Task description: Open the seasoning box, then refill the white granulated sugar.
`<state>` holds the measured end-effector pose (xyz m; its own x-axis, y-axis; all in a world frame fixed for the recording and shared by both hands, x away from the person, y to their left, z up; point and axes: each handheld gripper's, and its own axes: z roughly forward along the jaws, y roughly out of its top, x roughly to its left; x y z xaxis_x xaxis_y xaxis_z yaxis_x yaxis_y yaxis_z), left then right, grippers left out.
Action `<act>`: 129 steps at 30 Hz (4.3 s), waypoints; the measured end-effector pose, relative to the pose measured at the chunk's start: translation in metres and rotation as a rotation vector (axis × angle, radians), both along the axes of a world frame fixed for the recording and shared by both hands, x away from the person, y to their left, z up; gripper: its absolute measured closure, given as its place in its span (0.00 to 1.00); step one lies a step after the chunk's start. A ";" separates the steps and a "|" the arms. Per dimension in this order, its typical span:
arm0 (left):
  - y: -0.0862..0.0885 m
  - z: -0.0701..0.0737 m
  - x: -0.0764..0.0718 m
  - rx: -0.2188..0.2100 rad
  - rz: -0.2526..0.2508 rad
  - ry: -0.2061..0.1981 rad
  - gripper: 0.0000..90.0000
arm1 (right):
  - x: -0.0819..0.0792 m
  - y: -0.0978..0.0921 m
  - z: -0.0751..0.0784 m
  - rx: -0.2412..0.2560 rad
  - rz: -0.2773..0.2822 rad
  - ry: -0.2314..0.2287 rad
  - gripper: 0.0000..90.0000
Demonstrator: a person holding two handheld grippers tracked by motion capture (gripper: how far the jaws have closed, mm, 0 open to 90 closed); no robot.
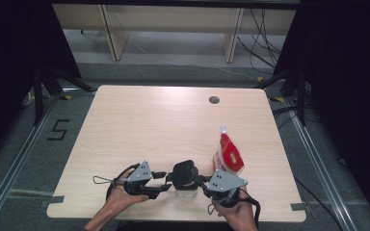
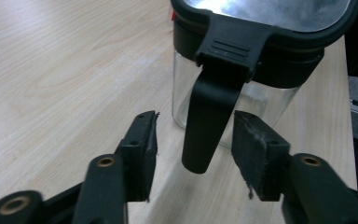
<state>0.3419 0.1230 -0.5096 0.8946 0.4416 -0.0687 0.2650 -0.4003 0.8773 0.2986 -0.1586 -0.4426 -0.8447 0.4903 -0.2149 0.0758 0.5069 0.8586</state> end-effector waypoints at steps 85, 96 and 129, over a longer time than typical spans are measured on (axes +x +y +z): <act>0.026 0.013 -0.035 0.047 0.167 0.082 0.37 | -0.035 -0.072 -0.019 0.118 -0.202 0.103 0.54; 0.027 0.011 -0.039 0.069 0.173 0.081 0.33 | -0.037 -0.099 -0.026 0.168 -0.361 0.141 0.45; 0.022 0.008 -0.033 0.043 0.185 0.107 0.24 | 0.006 -0.098 -0.042 0.241 -0.415 0.127 0.23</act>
